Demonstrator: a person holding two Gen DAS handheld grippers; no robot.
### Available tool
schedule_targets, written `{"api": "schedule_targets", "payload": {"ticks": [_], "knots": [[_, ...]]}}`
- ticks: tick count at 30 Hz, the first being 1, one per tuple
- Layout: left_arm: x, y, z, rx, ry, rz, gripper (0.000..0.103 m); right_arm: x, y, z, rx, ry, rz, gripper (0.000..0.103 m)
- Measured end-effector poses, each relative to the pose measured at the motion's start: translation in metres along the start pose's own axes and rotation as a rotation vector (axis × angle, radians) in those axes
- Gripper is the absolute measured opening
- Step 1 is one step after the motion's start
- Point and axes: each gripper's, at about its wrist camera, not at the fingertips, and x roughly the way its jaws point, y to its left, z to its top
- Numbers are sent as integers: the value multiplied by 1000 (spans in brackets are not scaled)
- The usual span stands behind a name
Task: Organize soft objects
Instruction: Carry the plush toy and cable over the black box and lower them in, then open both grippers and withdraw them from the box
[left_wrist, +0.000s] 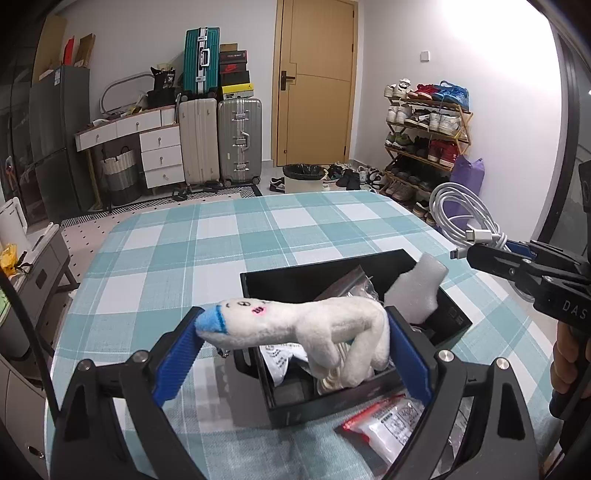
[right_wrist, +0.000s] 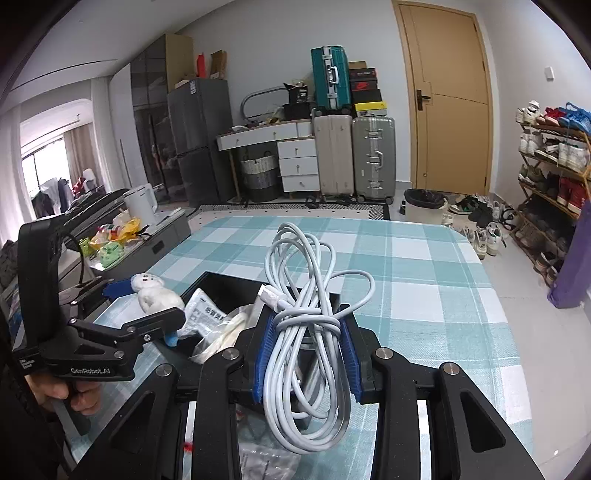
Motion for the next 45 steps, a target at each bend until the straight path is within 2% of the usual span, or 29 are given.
{"api": "schedule_targets", "payload": {"ticks": [7,21,40,45], "knots": [[15,1,1,3,17,-1,93,20,-9,-2,4,30,-18,33],[26,0,3,19,29,-4,93,64,9,0,-51,97,56,33],[37,-9,-4,84,64,-4,93,95,14,-9,-92,163,71,33],[42,-8,-7,69,94,-16,93,95,15,-11,-110,165,60,34]]}}
